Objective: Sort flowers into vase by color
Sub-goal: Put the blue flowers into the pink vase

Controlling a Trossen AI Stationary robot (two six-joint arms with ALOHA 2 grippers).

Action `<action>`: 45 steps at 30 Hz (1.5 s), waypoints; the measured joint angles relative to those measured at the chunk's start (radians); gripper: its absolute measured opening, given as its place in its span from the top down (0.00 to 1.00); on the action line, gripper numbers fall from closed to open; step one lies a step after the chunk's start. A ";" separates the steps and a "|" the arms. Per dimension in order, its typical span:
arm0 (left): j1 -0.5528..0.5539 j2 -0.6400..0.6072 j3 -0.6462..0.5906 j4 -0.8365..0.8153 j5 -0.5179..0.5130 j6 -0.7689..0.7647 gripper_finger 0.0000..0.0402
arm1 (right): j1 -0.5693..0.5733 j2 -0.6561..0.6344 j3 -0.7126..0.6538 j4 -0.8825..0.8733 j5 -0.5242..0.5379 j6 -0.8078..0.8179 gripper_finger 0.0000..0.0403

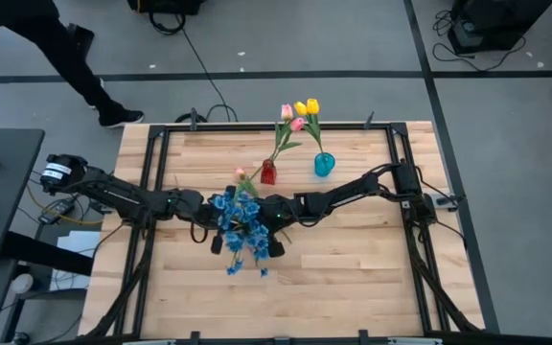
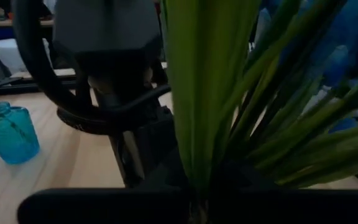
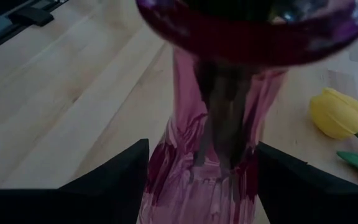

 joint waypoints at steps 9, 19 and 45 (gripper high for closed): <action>0.000 0.000 0.000 -0.041 0.025 -0.003 0.91 | 0.000 0.000 0.000 0.000 0.000 -0.001 0.33; 0.000 0.000 -0.002 -0.064 0.025 -0.033 0.89 | 0.000 0.000 0.000 0.000 0.000 0.007 0.33; 0.005 -0.274 -0.006 -0.203 -0.054 0.021 0.45 | -0.003 0.000 -0.002 0.084 0.000 0.006 0.33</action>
